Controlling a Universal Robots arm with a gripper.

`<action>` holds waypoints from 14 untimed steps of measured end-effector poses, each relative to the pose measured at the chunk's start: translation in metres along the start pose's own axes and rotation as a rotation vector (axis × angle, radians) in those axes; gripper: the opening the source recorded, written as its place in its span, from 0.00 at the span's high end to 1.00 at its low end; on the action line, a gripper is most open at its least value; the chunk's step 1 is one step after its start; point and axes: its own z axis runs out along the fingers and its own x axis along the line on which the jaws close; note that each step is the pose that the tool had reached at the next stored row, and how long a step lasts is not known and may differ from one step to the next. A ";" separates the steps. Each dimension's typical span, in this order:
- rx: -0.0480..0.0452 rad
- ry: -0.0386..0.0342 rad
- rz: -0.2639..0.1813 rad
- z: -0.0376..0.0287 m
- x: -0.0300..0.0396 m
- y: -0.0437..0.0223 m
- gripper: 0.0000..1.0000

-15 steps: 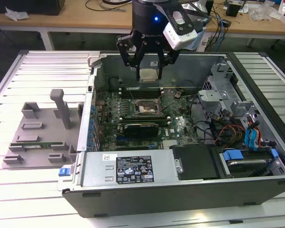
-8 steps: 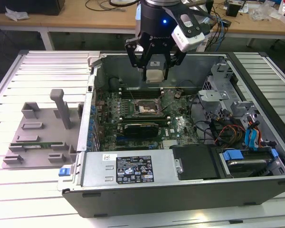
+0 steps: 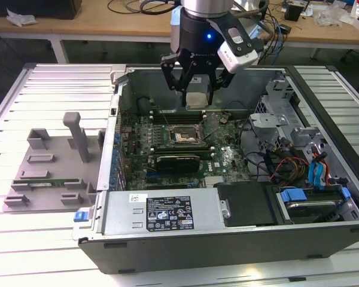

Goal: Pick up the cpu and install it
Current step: 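Pick up the cpu and move it towards the insertion slot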

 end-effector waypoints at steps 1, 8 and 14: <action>-0.0002 -0.0001 0.000 0.0014 -0.0013 0.0003 0.45; -0.0001 -0.0001 0.000 0.0092 -0.0103 0.0033 0.45; 0.0001 0.0000 0.000 0.0169 -0.0176 0.0054 0.45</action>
